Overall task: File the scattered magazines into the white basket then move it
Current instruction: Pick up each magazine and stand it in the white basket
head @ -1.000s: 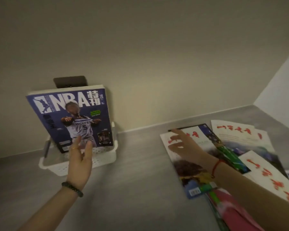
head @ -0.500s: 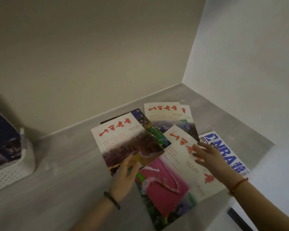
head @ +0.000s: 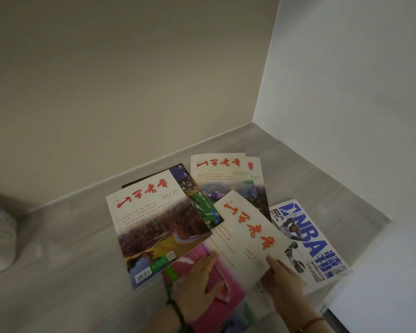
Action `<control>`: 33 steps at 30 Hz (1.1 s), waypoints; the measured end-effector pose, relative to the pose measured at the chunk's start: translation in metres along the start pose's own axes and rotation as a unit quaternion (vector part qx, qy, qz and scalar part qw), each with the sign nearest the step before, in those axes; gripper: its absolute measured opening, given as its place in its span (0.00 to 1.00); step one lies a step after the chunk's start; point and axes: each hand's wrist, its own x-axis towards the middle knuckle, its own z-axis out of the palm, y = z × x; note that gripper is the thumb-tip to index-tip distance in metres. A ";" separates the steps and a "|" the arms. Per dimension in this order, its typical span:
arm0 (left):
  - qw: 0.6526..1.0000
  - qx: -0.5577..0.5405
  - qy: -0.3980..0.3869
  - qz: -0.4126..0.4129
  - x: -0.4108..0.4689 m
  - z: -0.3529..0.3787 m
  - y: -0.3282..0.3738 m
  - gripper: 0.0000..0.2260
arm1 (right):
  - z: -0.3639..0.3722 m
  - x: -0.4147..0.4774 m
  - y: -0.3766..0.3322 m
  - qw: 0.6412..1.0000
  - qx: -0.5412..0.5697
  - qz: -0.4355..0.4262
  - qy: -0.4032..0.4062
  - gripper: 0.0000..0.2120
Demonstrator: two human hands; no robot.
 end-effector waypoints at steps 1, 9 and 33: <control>1.000 -0.007 0.006 -0.001 0.000 -0.001 0.000 0.29 | 0.002 0.002 -0.001 1.000 -0.001 0.009 -0.020 0.07; 0.997 -0.076 0.022 0.021 -0.002 -0.011 0.002 0.28 | 0.017 -0.015 0.004 0.967 -0.172 -0.169 -0.085 0.07; 0.797 -0.459 0.391 0.034 -0.140 -0.208 -0.059 0.10 | 0.195 -0.140 -0.049 0.722 -0.405 -0.460 -0.322 0.08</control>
